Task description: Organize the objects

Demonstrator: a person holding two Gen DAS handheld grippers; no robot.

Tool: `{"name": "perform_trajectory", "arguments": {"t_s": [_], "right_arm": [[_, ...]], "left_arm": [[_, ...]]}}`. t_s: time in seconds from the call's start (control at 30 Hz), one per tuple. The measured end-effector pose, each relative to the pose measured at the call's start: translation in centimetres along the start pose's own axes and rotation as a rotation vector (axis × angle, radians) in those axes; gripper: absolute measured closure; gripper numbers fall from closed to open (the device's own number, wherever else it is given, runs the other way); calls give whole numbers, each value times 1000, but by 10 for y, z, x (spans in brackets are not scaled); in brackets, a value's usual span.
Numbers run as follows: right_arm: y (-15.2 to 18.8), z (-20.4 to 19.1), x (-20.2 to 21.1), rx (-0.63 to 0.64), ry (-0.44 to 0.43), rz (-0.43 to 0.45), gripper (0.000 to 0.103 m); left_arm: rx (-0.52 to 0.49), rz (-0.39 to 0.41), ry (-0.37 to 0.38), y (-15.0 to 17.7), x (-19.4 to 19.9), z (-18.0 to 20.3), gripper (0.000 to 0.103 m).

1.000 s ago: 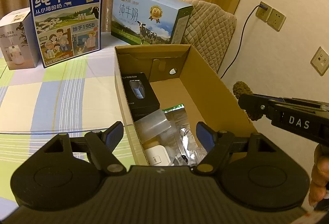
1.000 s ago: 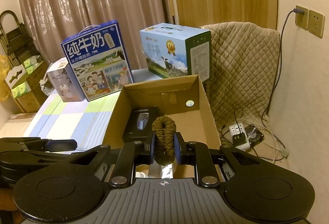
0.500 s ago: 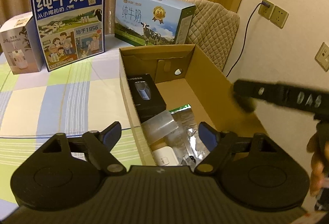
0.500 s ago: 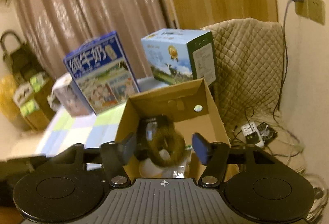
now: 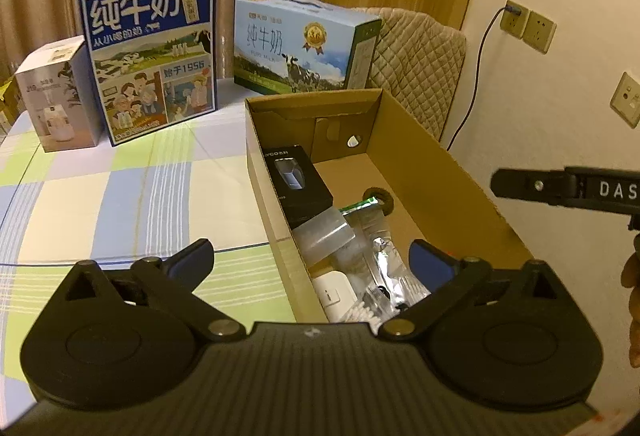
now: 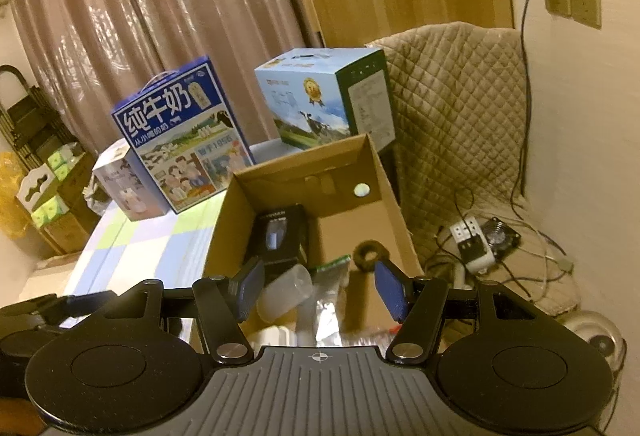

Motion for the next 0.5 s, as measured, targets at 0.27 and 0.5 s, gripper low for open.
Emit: {"name": "perform_trajectory", "arguments": {"t_s": [0.27,0.5], "right_arm": [[27,-16,42,36,44,-24,44],[68,-39,70,79,63,-61,44]], "left_arm": [[18,45,-1,24,44,-4,1],[44,-7,0,59,77,-8,1]]}}
Point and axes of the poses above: each gripper's, at about its wrist camera, not at the fingertips, and x roughly against the way its jaws point, z to its right, y to its underside, the point moved 3 cm from there along -x, roughly the way its jaws point, and after that the axes turned 8 degrees about -y, right-handed, at the moved point
